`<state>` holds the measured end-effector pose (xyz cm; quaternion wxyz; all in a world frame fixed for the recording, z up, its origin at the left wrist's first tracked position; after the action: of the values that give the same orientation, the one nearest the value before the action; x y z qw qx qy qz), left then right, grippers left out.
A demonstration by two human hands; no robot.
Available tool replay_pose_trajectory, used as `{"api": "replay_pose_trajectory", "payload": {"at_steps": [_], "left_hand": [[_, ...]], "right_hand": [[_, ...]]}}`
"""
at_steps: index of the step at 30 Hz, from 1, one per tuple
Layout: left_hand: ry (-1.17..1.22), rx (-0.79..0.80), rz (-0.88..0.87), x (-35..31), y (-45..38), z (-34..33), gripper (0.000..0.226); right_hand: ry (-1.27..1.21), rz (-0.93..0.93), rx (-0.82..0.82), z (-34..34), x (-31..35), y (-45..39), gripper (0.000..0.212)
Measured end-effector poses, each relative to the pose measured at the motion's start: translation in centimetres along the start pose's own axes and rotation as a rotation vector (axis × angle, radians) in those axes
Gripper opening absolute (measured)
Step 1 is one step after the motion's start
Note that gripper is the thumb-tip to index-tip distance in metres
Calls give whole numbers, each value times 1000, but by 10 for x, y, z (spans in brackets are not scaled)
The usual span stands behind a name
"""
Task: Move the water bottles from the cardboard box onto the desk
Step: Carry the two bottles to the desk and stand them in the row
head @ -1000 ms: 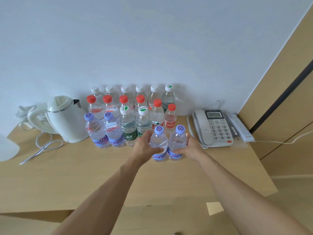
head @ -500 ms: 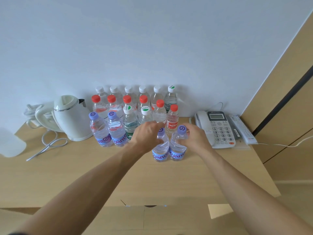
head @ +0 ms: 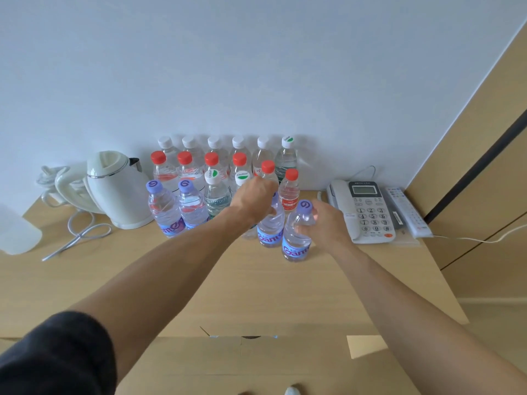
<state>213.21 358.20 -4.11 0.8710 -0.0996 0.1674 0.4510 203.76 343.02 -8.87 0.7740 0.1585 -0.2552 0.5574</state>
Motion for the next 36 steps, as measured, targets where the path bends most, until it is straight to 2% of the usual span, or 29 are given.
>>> {"api": "replay_pose_trajectory", "payload": {"at_steps": [9,13,17,24,36], "left_hand": [[-14,15,32,-4,-16,2,34],[-41,26,29,-8,-21,4,26],[1,33,46,-4,-25,6,32],[19,11,60,-1,-25,4,25],[22,4,66,-2,-26,4,28]], "right_hand": [[53,9,-26,2,-2,-36,38],[51,9,-32,4,-6,-52,37],[94,64,-3,4,-6,-63,40],[22,35,-45,0,-11,-67,48],[44,55,0,7,-11,-60,45]]}}
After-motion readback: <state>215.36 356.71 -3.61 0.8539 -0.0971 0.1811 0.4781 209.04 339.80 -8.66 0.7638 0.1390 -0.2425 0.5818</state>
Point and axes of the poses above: each hand's wrist, its own y-axis away from the middle knuckle, its own z-axis out of the back of the hand, x = y × z, the point moved 3 cm from there along -y, towards the middle knuckle, and after that the axes turned 11 degrees about y, right-handed, at the moved point
